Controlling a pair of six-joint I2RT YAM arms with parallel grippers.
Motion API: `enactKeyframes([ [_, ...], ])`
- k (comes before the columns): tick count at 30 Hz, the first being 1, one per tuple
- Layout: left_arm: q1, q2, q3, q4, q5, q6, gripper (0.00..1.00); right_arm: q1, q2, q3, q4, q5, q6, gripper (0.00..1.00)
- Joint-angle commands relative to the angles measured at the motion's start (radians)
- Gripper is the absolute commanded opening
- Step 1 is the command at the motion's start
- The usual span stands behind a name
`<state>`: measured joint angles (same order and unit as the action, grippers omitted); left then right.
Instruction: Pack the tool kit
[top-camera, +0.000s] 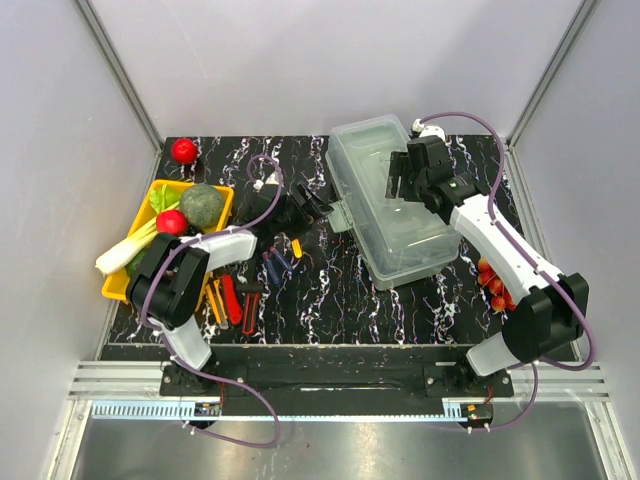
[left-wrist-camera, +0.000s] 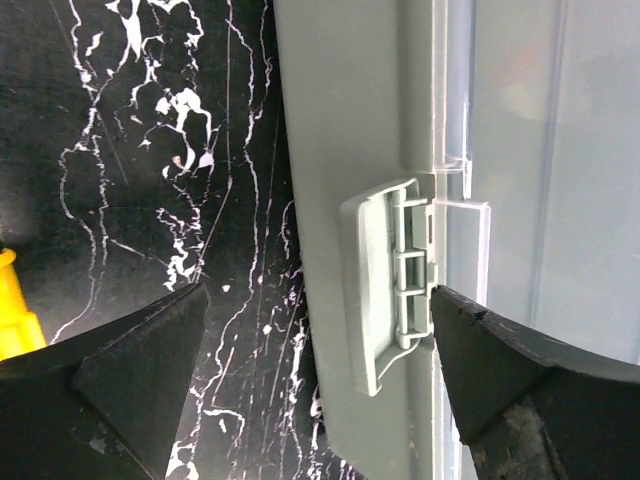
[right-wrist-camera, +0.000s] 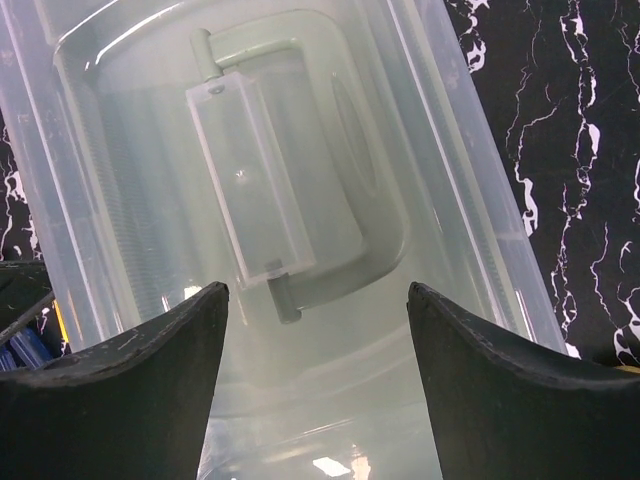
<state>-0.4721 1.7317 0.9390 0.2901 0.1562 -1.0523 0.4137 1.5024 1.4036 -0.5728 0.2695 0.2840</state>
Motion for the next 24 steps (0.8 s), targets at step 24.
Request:
enactKeyframes([
  [24,0.006,-0.267,0.095,-0.134,-0.112,0.273,0.96,-0.148,0.021,-0.075,0.078,-0.37,0.521,0.76],
])
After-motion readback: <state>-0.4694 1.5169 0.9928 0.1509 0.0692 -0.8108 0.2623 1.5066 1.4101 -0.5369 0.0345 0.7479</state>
